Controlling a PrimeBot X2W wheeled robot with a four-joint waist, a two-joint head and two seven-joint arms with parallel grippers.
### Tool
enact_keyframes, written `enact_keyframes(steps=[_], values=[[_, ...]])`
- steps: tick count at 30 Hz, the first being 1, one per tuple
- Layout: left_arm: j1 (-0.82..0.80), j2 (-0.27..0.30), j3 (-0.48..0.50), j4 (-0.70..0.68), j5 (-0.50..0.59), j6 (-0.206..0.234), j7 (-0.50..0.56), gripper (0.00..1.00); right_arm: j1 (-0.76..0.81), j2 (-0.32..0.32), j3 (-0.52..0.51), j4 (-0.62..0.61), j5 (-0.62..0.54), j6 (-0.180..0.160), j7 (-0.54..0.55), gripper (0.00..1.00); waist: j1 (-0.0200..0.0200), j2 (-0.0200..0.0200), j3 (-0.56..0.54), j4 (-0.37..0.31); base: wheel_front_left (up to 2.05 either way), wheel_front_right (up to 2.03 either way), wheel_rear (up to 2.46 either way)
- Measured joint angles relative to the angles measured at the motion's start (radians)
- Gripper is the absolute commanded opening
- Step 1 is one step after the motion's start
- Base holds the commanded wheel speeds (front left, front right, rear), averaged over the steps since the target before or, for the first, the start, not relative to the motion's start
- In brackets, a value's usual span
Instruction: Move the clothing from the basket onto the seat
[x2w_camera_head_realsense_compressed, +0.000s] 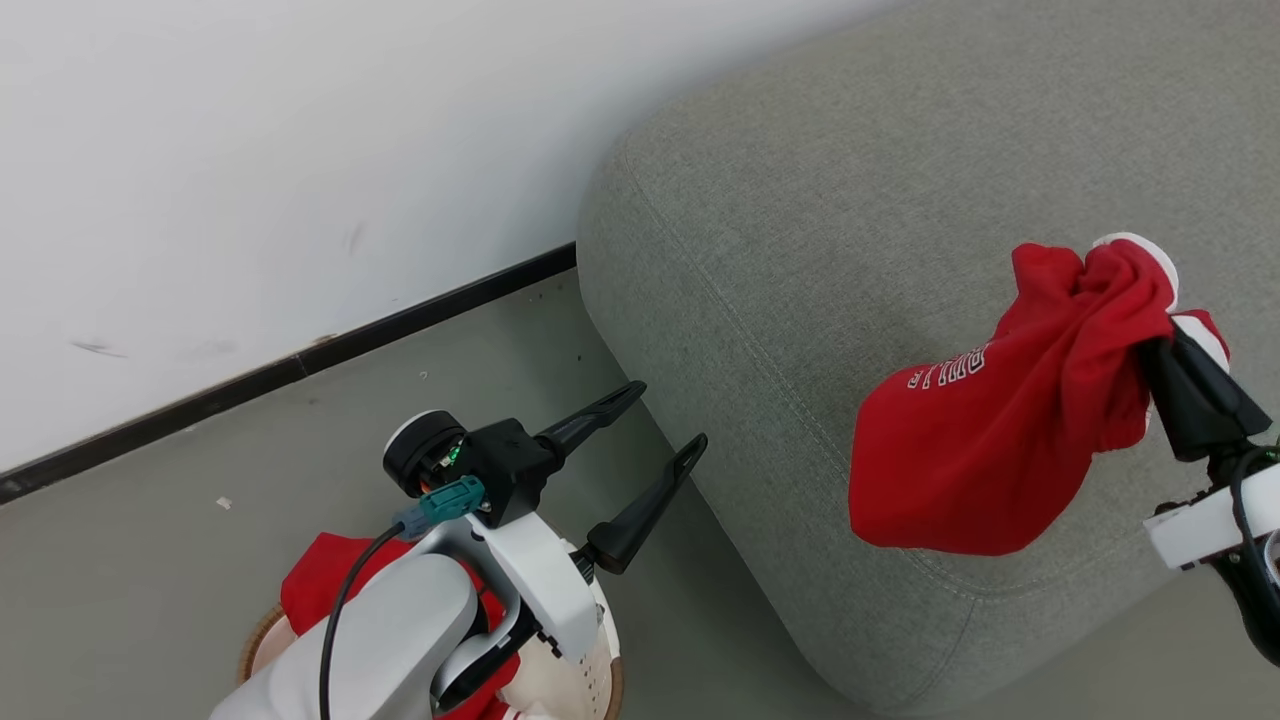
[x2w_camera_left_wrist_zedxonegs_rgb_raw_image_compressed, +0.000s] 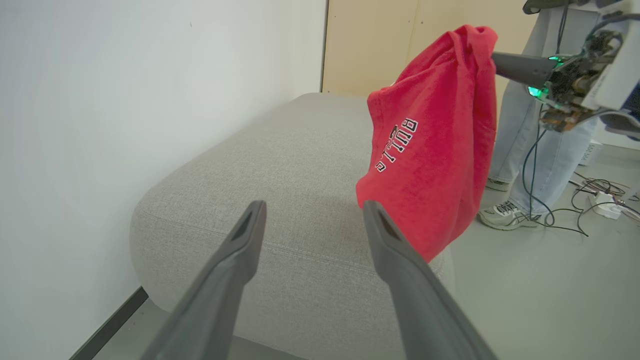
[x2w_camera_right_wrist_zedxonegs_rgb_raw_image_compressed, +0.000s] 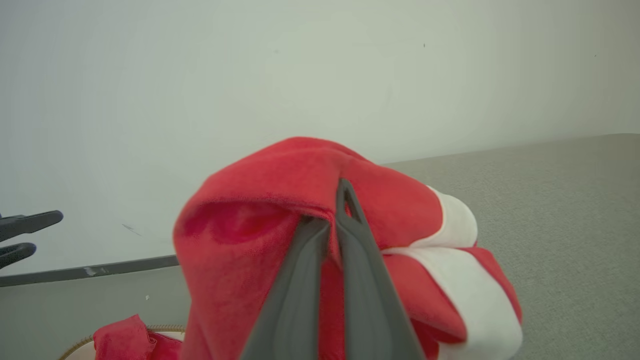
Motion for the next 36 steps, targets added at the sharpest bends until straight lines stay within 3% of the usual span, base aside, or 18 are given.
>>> enact_keyframes(steps=[17,36], values=[[-0.005,0.03,-0.018,-0.07,0.027,0.021,0.058,1.0,-0.181,-0.025,-0.079,0.166,0.075,0.0,-0.001,0.0,0.0,0.0,0.095,0.02,0.0,0.0,0.0],[-0.081,0.053,-0.021,-0.16,0.054,0.03,0.127,1.0,-0.414,-0.07,-0.076,0.315,0.111,0.0,-0.001,0.0,0.0,0.0,0.24,0.062,0.0,0.0,0.0]])
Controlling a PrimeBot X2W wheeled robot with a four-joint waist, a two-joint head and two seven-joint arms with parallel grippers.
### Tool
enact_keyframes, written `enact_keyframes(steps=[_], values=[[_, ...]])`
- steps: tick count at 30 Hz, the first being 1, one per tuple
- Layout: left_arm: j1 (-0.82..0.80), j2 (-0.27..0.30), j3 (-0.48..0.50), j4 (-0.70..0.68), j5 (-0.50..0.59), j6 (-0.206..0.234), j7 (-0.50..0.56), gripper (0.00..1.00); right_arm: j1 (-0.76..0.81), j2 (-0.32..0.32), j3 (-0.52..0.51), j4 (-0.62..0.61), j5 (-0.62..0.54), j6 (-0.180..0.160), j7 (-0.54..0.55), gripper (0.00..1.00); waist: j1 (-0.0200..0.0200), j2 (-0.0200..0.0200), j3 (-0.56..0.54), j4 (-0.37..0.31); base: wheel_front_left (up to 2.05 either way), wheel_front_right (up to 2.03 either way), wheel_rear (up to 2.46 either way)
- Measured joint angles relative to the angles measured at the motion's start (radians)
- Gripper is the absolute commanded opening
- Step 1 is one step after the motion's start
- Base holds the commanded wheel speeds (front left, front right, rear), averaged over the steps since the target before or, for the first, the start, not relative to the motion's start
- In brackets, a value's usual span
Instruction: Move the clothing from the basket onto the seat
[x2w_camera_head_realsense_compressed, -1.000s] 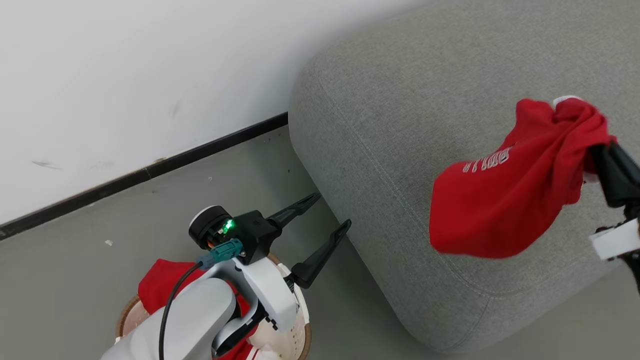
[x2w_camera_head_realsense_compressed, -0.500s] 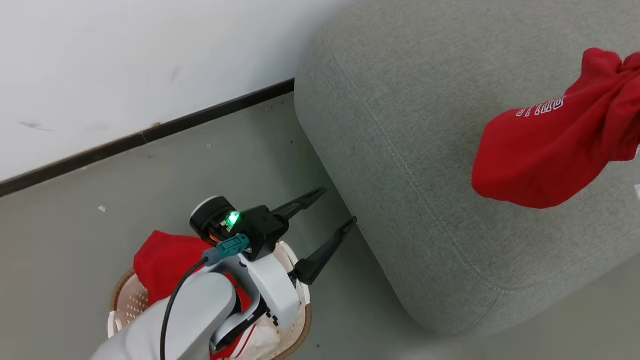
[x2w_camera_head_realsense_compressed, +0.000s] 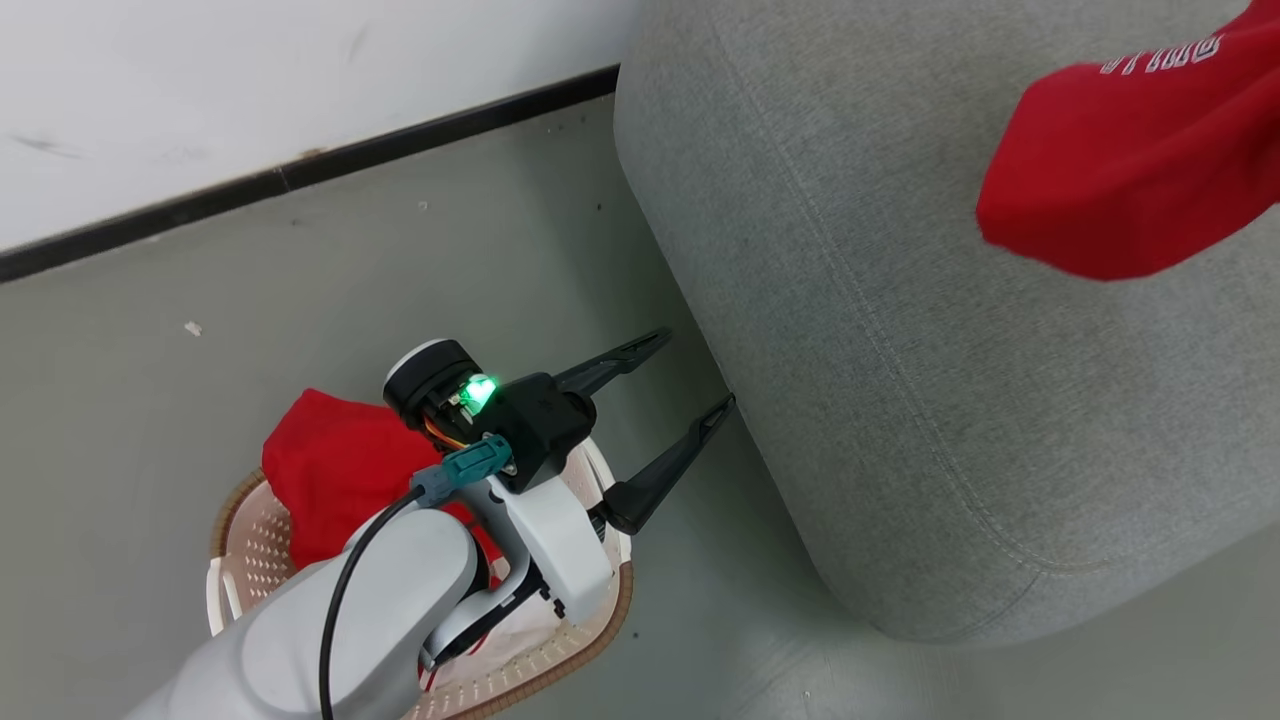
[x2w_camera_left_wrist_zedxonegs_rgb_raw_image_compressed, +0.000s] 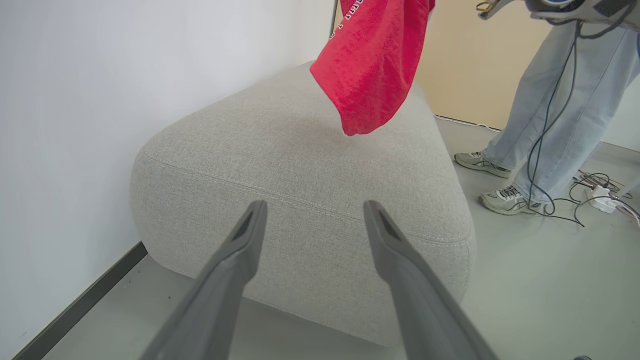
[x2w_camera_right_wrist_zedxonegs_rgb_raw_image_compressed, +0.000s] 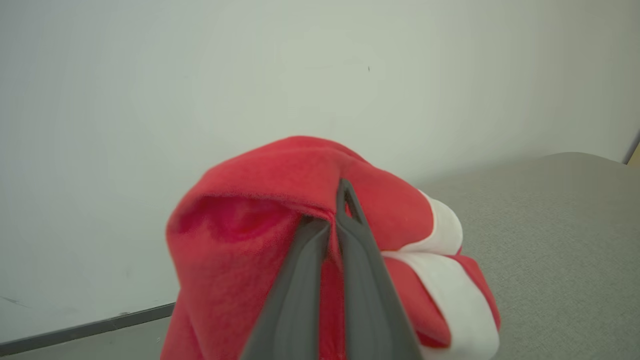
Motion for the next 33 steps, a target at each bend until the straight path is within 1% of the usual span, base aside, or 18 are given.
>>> enact_keyframes(steps=[5,9,12,18,28,33], values=[[-0.015,0.012,0.0,-0.026,0.01,0.004,0.018,1.0,-0.068,-0.009,-0.043,0.05,-0.002,0.0,0.0,0.0,0.0,0.0,0.05,0.015,0.0,0.0,0.0],[-0.028,0.032,0.007,-0.043,0.025,0.009,0.025,1.0,-0.097,-0.011,-0.128,0.106,-0.051,0.0,0.0,0.0,0.0,0.0,0.082,0.025,0.0,0.0,0.0],[-0.029,0.034,0.007,-0.054,0.026,0.009,0.031,1.0,-0.11,-0.006,-0.146,0.132,-0.08,0.0,-0.001,0.0,0.0,0.0,0.105,0.032,0.0,0.0,0.0],[-0.062,0.036,0.007,-0.072,0.035,0.009,0.035,1.0,-0.109,0.051,-0.108,0.183,-0.104,0.0,-0.001,0.0,0.0,0.0,0.148,0.044,0.0,0.0,0.0],[-0.092,0.052,0.011,-0.082,0.045,0.008,0.052,1.0,-0.107,0.064,-0.043,0.247,-0.123,0.0,-0.001,0.0,0.0,0.0,0.2,0.056,0.0,0.0,0.0],[-0.103,0.058,0.013,-0.081,0.051,0.003,0.051,1.0,-0.103,0.09,-0.005,0.291,-0.129,0.0,-0.001,0.0,0.0,0.0,0.205,0.054,0.0,0.0,0.0]])
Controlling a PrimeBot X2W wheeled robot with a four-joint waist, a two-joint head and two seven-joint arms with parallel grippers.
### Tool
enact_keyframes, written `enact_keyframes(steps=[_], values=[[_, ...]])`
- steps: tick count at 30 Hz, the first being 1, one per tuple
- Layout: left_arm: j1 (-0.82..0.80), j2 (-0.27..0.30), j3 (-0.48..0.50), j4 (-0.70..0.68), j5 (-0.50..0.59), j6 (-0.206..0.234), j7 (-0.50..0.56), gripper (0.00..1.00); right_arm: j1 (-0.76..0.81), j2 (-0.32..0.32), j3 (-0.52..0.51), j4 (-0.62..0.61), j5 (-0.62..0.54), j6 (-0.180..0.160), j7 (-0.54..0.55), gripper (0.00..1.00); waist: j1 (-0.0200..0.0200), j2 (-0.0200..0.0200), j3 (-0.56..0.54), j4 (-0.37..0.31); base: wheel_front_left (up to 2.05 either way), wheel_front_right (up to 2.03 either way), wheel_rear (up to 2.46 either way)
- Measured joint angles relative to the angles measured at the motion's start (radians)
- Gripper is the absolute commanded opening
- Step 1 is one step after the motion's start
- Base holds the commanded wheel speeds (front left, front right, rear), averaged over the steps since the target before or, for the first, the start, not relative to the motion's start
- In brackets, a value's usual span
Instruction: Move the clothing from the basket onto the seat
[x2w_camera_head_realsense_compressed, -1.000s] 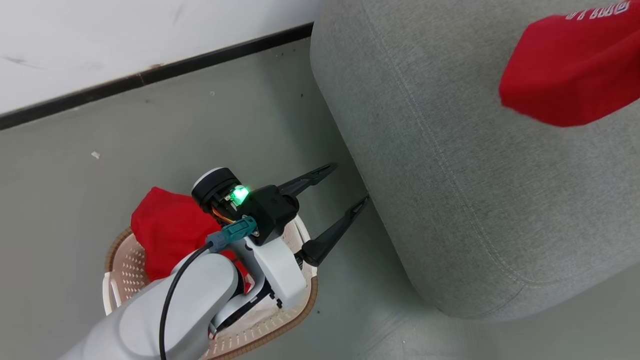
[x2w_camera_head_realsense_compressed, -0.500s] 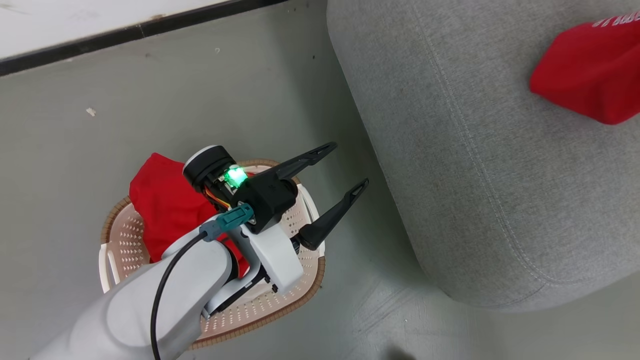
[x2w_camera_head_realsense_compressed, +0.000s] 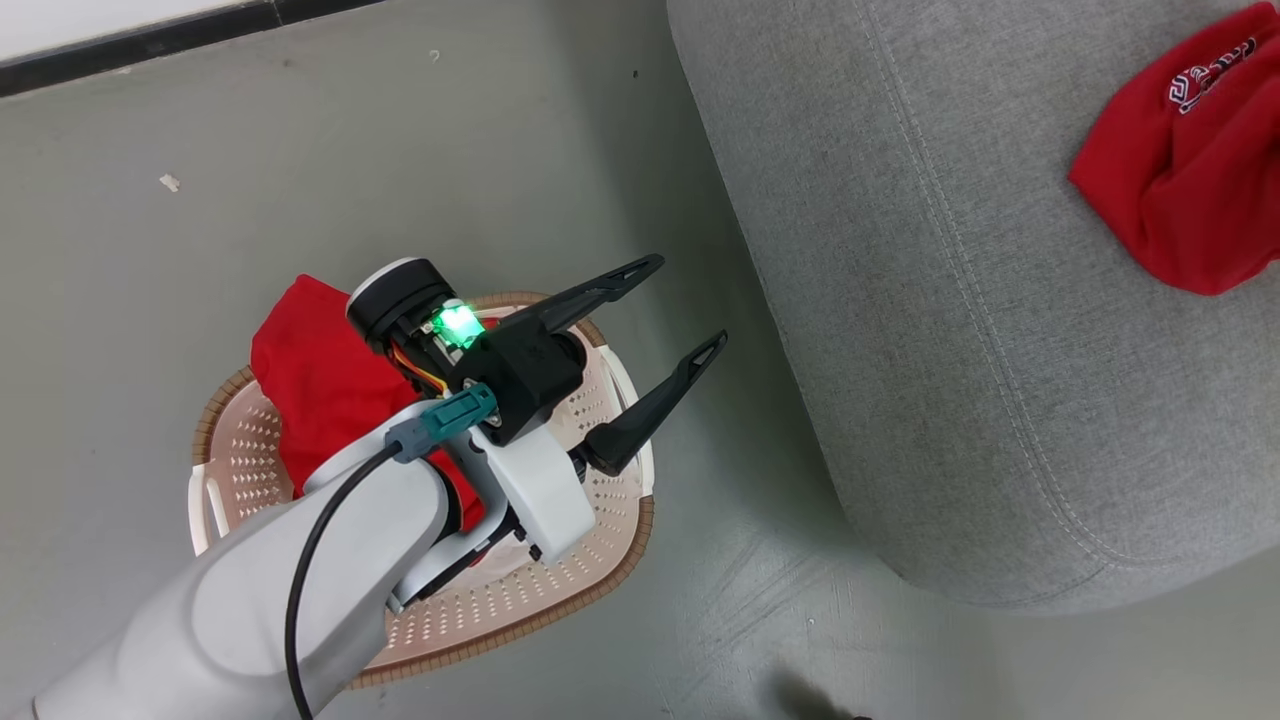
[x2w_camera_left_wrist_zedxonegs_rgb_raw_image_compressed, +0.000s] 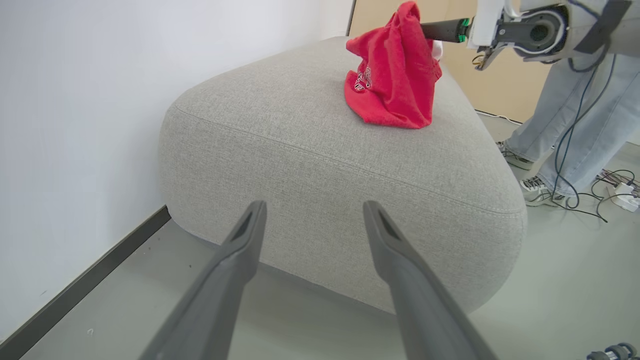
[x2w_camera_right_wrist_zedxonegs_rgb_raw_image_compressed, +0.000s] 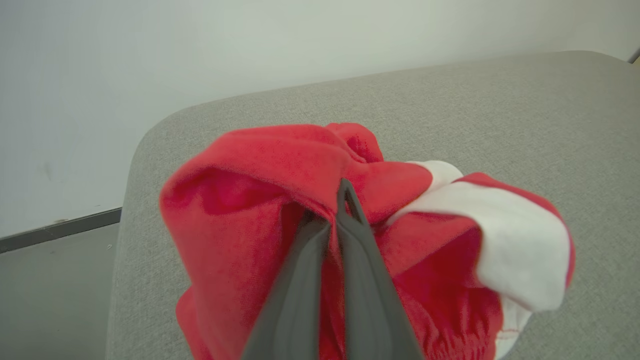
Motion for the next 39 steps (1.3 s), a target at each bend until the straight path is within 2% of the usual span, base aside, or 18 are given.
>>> enact_keyframes(steps=[4,6,7,8,9,10,11,12,27,39], values=[[-0.001,0.002,0.002,0.002,0.0,-0.003,-0.001,1.0,0.003,0.001,0.023,0.025,0.0,0.0,0.0,0.03,0.0,0.0,-0.004,-0.003,0.0,0.0,0.0],[-0.001,0.003,0.004,0.004,0.0,-0.003,-0.002,1.0,0.004,0.001,0.03,0.029,0.0,0.0,0.0,0.12,0.0,0.0,-0.008,-0.005,0.0,0.0,0.0],[-0.001,0.003,0.004,0.005,0.0,-0.003,-0.009,1.0,0.003,-0.001,0.032,0.029,0.0,0.0,0.0,0.2,0.0,0.0,-0.01,-0.006,0.0,0.0,0.0],[-0.001,0.004,0.006,0.005,0.0,-0.003,-0.01,1.0,0.003,-0.003,0.034,0.03,0.0,0.0,0.0,0.35,0.0,0.0,-0.012,-0.006,0.0,0.0,0.0],[-0.001,0.004,0.007,0.006,0.0,-0.003,-0.01,1.0,0.003,-0.005,0.036,0.031,0.0,0.0,0.0,0.45,0.0,0.0,-0.015,-0.007,0.0,0.0,0.0],[-0.001,0.004,0.007,0.007,0.0,-0.003,-0.012,1.0,0.003,-0.007,0.038,0.032,0.0,0.0,0.0,0.65,0.0,0.0,-0.017,-0.007,0.0,0.0,0.0],[-0.001,0.004,0.008,0.008,0.0,-0.003,-0.015,1.0,0.003,-0.01,0.04,0.033,0.0,0.0,0.0,0.93,0.0,-0.0001,-0.02,-0.008,0.0,0.0,0.0],[-0.001,0.004,0.008,0.01,0.0,-0.004,-0.019,1.0,0.003,-0.012,0.043,0.034,0.0,0.0,0.0,1.0,0.0,0.0,-0.023,-0.008,0.0,0.0,0.0],[0.009,0.005,0.017,0.042,-0.009,-0.004,-0.063,1.0,0.041,-0.066,0.151,0.053,0.051,0.0,0.0,1.0,0.0,0.0,-0.093,-0.02,0.0,0.0,0.0],[0.058,0.012,0.058,0.075,-0.03,0.01,-0.113,1.0,0.065,-0.113,0.095,-0.063,0.061,0.0,0.0,1.0,0.0,0.0,-0.163,-0.024,0.0,0.0,0.0]])
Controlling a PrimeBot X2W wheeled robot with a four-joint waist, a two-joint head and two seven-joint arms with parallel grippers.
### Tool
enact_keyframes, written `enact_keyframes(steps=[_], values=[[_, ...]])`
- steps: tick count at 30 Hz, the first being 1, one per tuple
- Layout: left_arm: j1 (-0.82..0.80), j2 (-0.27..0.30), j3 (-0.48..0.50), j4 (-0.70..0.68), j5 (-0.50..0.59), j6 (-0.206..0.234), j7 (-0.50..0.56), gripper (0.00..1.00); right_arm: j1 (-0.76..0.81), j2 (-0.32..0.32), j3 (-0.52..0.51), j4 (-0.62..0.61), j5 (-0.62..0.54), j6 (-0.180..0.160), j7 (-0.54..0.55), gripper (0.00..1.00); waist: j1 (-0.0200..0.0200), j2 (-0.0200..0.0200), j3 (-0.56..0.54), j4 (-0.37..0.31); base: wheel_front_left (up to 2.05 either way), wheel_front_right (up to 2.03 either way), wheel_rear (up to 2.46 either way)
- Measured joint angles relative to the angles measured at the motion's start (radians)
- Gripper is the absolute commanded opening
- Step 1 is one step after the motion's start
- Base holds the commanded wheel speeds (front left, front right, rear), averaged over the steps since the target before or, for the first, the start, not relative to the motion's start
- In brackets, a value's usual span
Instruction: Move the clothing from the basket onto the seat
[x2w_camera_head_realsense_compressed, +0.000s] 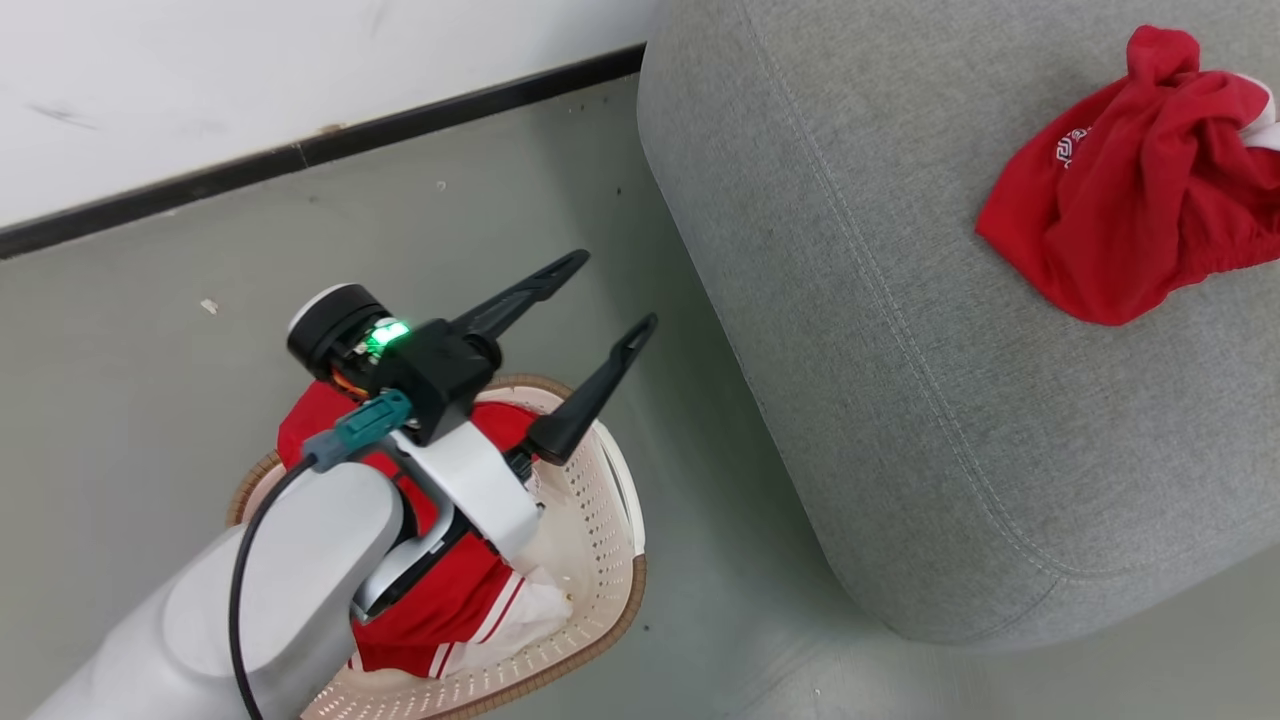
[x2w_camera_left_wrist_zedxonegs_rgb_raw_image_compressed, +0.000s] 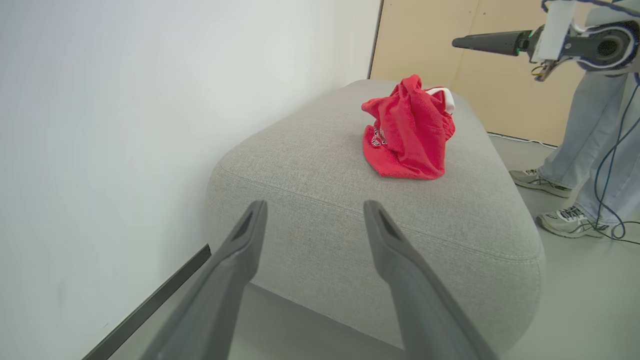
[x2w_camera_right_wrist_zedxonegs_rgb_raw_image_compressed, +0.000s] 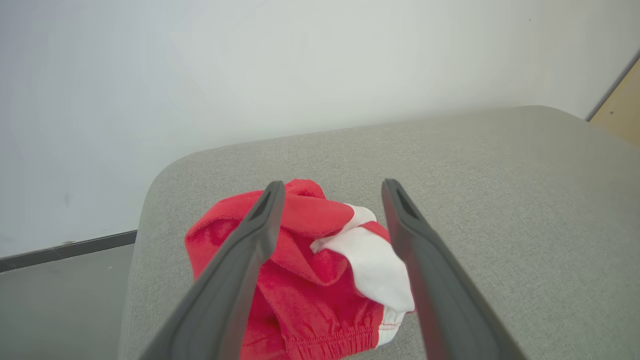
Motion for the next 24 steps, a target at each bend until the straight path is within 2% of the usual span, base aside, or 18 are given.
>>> enact_keyframes(steps=[11,24], values=[[0.06,0.017,0.067,0.026,-0.039,0.049,-0.049,1.0,0.024,0.01,-0.036,-0.159,-0.025,0.0,0.0,1.0,0.0,0.0,-0.072,0.024,0.0,0.0,0.0],[0.182,0.021,0.171,0.057,-0.094,0.135,-0.082,1.0,0.133,0.076,-0.011,-0.303,-0.066,0.0,0.0,1.0,-0.0001,0.0,-0.155,0.102,0.0,0.0,0.0]])
